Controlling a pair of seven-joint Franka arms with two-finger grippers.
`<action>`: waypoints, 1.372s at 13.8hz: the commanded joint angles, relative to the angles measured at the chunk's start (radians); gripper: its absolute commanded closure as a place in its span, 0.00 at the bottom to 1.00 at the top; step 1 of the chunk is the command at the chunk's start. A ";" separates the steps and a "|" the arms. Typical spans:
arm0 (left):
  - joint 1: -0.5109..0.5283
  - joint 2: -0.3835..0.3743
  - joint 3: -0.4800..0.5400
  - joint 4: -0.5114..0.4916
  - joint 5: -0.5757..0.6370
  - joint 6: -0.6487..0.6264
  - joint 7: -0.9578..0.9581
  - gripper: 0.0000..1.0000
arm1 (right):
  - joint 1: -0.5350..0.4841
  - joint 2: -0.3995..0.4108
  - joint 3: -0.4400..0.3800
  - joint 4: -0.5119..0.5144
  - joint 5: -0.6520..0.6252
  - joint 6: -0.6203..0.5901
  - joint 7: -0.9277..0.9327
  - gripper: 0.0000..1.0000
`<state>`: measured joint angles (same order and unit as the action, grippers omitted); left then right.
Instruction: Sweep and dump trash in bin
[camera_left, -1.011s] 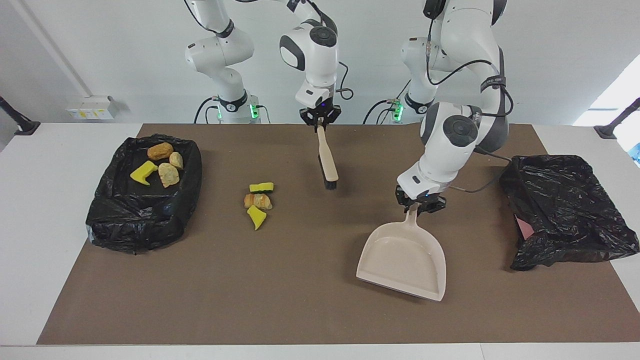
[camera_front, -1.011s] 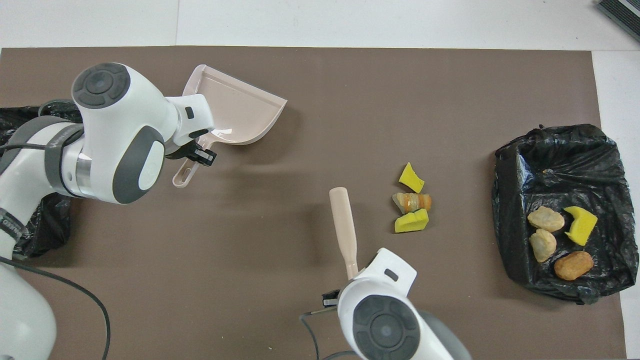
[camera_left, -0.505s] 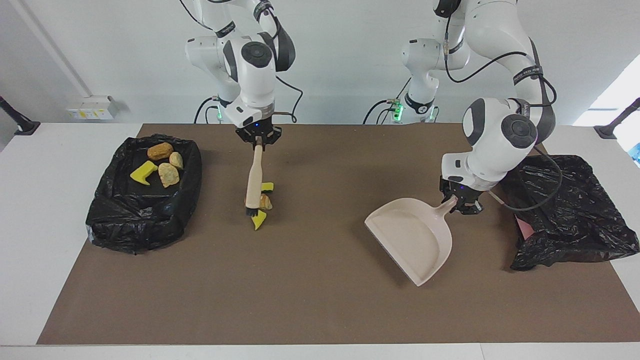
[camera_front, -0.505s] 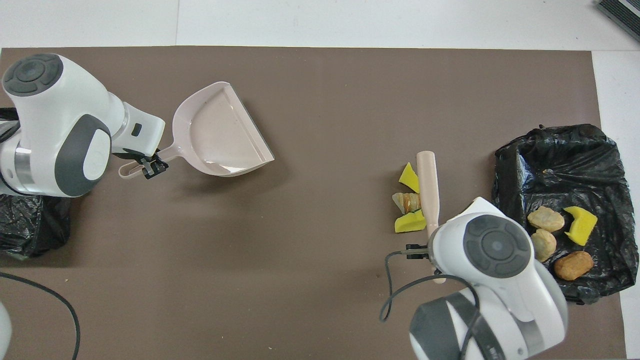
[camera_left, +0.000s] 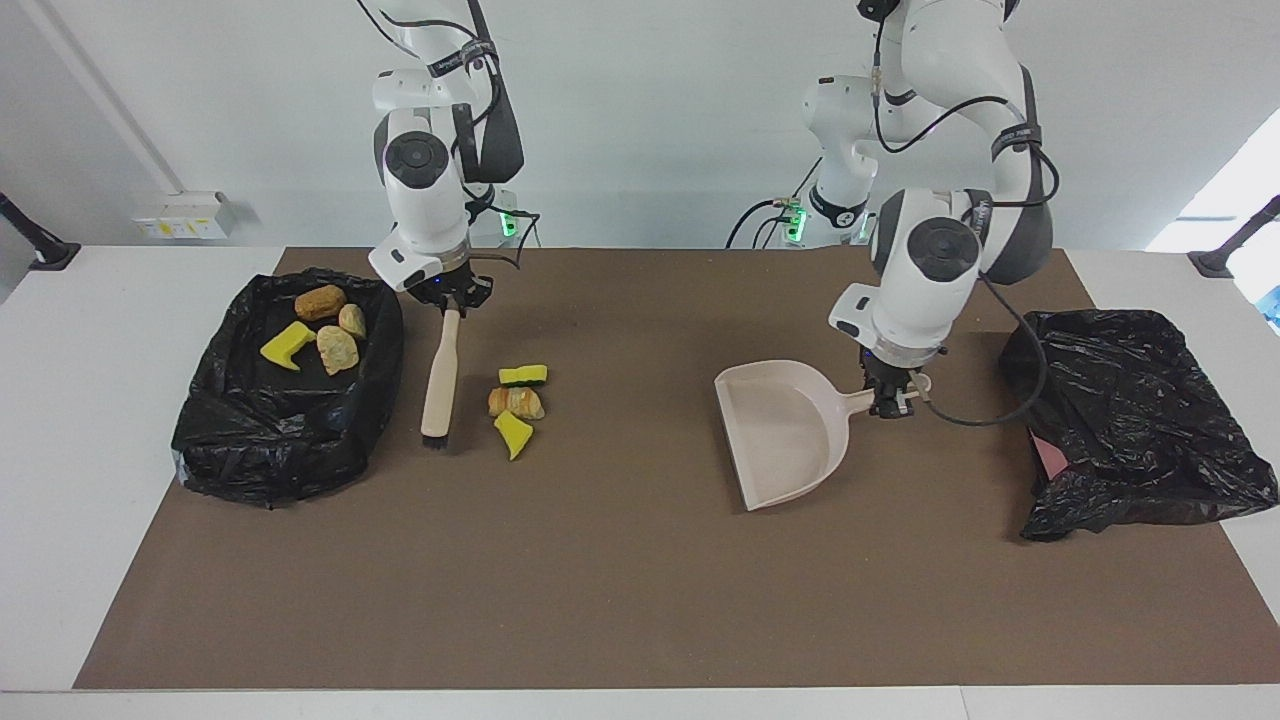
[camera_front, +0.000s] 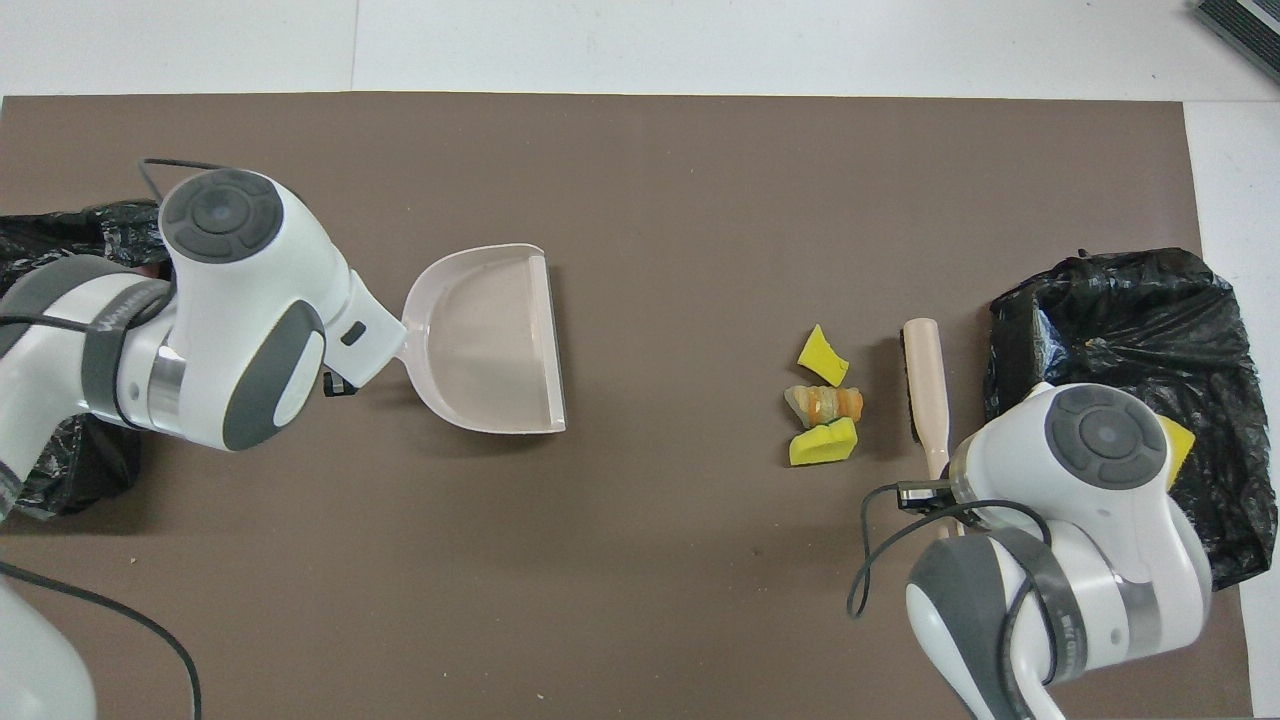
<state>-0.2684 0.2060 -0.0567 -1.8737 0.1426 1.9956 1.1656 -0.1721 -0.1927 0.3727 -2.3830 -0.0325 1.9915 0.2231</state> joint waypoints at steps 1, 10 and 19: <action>-0.047 -0.079 0.014 -0.125 0.028 0.071 -0.023 1.00 | 0.023 0.024 0.014 -0.019 -0.017 0.032 0.008 1.00; -0.228 -0.069 0.009 -0.183 0.028 0.084 -0.342 1.00 | 0.209 0.154 0.014 0.028 0.146 0.099 0.139 1.00; -0.311 -0.048 0.008 -0.222 0.026 0.152 -0.452 1.00 | 0.385 0.259 0.015 0.191 0.551 0.159 0.188 1.00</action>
<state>-0.5478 0.1616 -0.0603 -2.0590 0.1574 2.1019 0.7460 0.2032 0.0164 0.3862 -2.2705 0.4679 2.1640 0.4036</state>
